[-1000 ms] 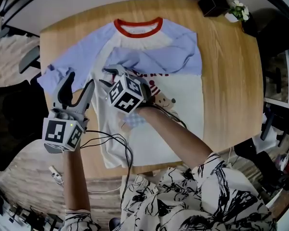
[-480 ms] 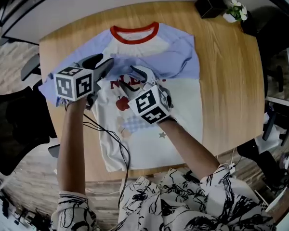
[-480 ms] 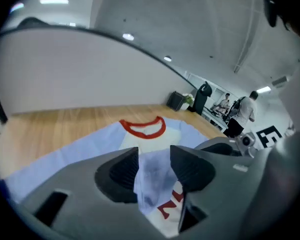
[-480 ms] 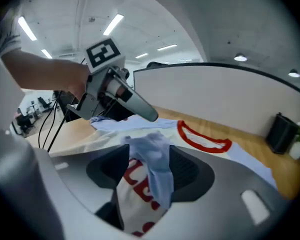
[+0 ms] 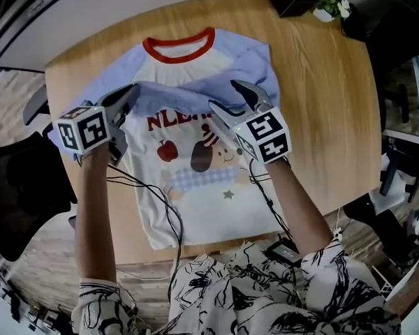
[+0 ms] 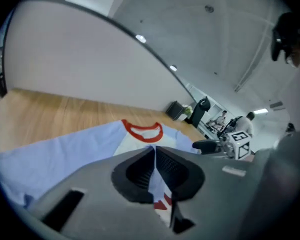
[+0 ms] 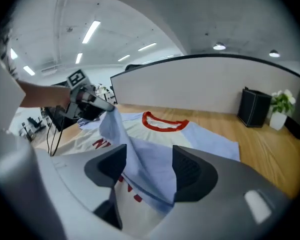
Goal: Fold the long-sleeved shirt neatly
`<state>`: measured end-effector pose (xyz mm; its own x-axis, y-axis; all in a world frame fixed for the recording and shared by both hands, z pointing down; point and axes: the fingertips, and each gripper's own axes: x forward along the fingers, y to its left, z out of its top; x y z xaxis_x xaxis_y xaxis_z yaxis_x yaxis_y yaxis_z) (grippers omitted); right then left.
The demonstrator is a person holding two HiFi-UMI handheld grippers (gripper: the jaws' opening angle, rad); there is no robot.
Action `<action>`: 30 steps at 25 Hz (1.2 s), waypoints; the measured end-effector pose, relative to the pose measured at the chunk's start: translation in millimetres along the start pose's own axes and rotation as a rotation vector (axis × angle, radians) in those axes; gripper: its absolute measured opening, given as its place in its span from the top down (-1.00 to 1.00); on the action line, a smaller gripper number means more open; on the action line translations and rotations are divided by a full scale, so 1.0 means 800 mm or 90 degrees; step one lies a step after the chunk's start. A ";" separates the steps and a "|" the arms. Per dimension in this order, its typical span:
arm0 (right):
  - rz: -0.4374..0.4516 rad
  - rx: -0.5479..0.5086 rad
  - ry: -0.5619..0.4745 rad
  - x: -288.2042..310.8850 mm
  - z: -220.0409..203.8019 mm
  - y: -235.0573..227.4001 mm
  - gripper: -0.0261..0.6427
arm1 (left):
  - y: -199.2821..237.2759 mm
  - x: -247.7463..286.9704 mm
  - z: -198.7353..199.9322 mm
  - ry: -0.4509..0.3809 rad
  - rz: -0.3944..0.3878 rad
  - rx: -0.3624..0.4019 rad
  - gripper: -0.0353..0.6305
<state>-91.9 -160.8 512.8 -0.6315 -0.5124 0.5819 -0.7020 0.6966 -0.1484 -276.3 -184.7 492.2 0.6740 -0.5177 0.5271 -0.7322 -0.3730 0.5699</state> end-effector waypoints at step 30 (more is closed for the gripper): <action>-0.008 0.012 0.141 0.002 -0.078 -0.050 0.14 | 0.105 -0.042 -0.046 0.083 0.103 -0.055 0.87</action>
<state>-43.9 -157.9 569.7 -0.5367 -0.3964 0.7449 -0.7162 0.6807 -0.1538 -356.6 -170.5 545.8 0.5594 -0.4594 0.6900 -0.8245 -0.2223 0.5204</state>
